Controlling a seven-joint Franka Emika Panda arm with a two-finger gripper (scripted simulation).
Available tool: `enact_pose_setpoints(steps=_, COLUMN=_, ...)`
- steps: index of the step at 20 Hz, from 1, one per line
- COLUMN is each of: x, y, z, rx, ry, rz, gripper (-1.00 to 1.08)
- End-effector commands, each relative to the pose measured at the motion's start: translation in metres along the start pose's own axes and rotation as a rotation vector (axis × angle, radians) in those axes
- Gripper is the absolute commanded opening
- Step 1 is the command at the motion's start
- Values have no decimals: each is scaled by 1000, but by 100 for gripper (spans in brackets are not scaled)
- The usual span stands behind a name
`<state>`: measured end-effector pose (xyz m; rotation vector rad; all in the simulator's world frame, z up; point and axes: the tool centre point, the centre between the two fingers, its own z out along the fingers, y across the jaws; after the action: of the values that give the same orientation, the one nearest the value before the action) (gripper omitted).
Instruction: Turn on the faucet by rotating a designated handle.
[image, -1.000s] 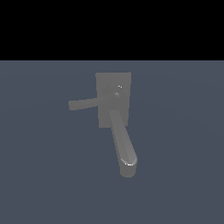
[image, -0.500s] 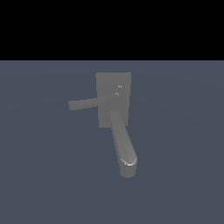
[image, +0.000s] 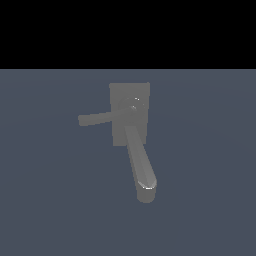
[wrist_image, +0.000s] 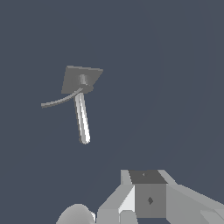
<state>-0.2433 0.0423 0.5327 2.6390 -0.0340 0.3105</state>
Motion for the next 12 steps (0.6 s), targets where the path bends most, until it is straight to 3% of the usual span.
enact_pose_setpoints(steps=1, x=4, y=4, z=-10, rx=-99, ry=55, rz=17, gripper=-100)
enact_pose_setpoints(steps=12, x=19, y=3, z=-66, rx=-527, ry=307, rz=62, gripper=-100)
